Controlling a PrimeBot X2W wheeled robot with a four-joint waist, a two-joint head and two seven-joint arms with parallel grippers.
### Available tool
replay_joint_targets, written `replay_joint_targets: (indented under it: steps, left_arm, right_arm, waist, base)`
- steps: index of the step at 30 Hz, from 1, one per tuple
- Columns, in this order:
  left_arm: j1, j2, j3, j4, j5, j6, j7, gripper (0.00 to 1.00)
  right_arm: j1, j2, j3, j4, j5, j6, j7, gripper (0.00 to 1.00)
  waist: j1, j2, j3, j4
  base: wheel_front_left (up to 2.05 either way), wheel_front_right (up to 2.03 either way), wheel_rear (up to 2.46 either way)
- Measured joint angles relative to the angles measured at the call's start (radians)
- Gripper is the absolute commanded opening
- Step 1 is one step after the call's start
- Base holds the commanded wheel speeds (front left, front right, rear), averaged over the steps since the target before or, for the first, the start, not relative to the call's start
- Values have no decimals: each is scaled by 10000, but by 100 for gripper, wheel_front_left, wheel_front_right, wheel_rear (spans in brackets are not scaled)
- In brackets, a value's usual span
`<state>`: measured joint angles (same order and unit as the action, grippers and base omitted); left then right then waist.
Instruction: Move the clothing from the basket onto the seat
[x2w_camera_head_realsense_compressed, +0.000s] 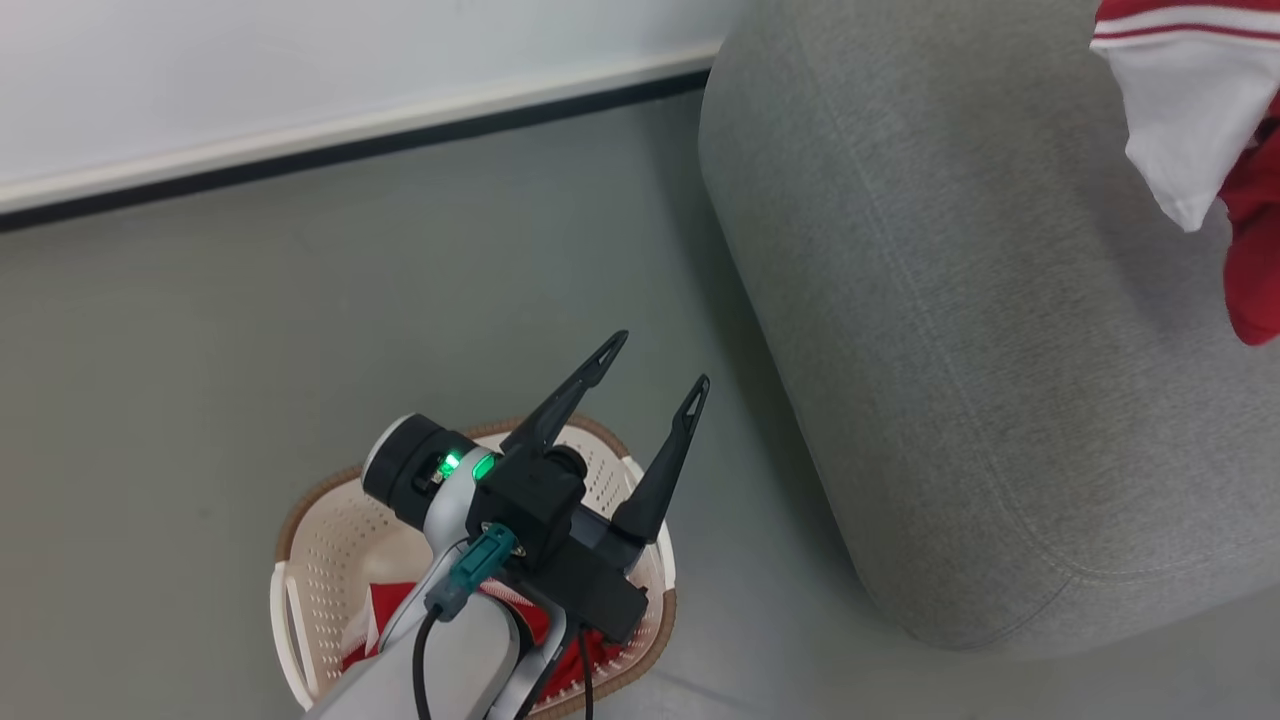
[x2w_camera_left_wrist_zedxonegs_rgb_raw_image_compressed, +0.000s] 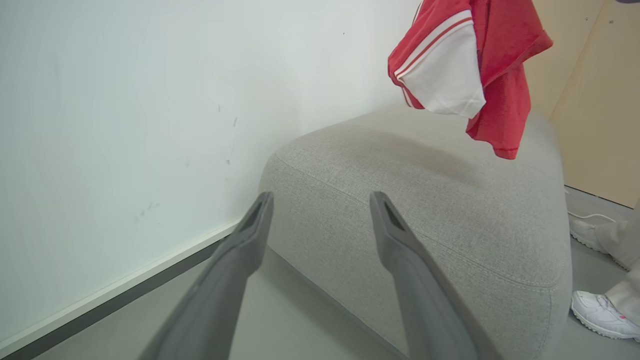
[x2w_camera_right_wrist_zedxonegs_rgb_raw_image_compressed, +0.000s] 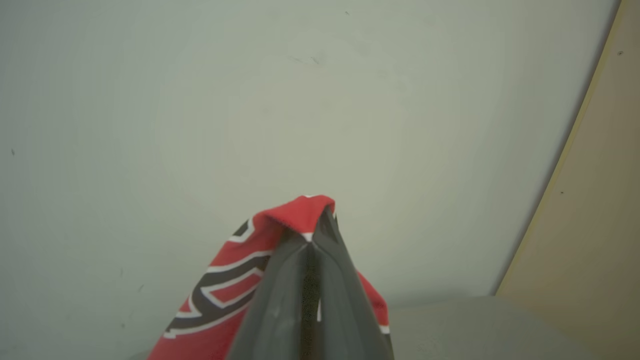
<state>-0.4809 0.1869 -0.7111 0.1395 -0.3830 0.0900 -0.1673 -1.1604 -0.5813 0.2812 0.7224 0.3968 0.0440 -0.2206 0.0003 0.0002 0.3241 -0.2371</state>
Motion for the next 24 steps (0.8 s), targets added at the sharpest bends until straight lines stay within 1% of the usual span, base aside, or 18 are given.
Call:
replay_joint_targets:
  steps: [5,8,11,12,19,24]
  left_arm:
    - [-264,184,48,-334,190,63,222,100]
    - [-478,313,119,-493,291,65,326,100]
    - [-779,349,155,-568,401,67,445,100]
    - [-833,353,151,-579,416,67,520,100]
    - [-1036,407,90,-614,671,67,744,100]
    - [-1175,376,52,-610,690,67,790,100]
  right_arm:
    - [-496,-56,-123,270,0,-13,-13,0]
    - [-748,-69,-211,454,-2,-104,-67,0]
    - [-890,-48,-320,932,0,-270,-113,0]
    - [-890,-15,-316,1049,0,-276,-142,0]
    - [-624,686,-184,1894,8,-278,-199,0]
    - [-308,1028,-71,2514,35,-276,-265,0]
  waist:
    - [0,0,683,129]
    - [0,1,1091,151]
    - [0,1,1588,134]
    - [0,0,1701,126]
    - [-1,1,2331,83]
    - [-1,0,2609,126]
  base:
    - [0,0,0]
    - [0,0,0]
    - [0,0,0]
    - [0,0,0]
    - [0,0,0]
    - [0,0,0]
